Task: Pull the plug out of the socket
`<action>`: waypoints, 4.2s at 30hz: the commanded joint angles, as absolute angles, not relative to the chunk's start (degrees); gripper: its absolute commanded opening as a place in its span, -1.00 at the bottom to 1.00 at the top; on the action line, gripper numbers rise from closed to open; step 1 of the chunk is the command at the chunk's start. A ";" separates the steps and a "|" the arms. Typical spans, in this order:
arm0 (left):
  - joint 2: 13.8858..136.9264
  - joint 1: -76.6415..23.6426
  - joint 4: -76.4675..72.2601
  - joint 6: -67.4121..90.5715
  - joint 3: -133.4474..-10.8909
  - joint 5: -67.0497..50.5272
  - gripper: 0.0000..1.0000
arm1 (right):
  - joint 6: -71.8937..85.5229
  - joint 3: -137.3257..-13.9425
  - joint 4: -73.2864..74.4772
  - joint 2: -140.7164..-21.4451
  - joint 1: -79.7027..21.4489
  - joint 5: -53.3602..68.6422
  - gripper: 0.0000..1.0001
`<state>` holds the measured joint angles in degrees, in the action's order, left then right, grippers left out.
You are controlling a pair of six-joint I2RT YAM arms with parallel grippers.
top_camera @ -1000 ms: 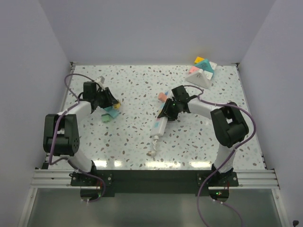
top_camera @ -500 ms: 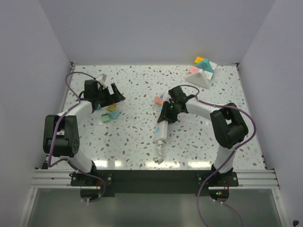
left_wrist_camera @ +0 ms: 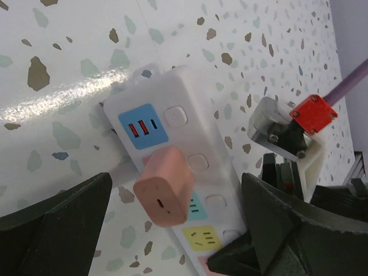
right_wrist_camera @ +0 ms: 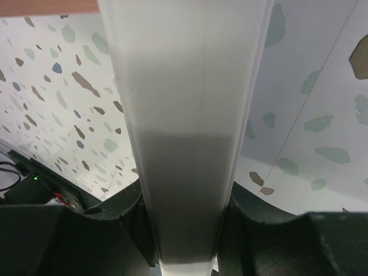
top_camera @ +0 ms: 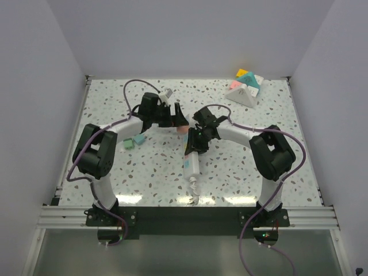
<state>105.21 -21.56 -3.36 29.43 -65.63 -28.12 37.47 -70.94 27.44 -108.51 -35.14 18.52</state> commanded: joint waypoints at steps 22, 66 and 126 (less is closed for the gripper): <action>109.26 -26.10 -6.22 31.99 -64.00 -30.84 -1.00 | 38.05 -70.93 25.67 -111.27 -35.77 14.15 0.60; 104.07 7.74 8.79 24.61 -64.60 -19.86 0.51 | 51.58 -48.27 34.88 -88.02 -9.60 -1.65 -1.00; 76.38 -0.97 2.64 31.99 -50.28 -33.93 0.94 | 49.05 -50.19 47.38 -59.41 26.02 12.48 0.09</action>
<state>78.52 -0.82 2.92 30.96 -50.83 -32.60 48.71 -47.86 50.98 -58.06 26.24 10.31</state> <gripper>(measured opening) 0.973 0.550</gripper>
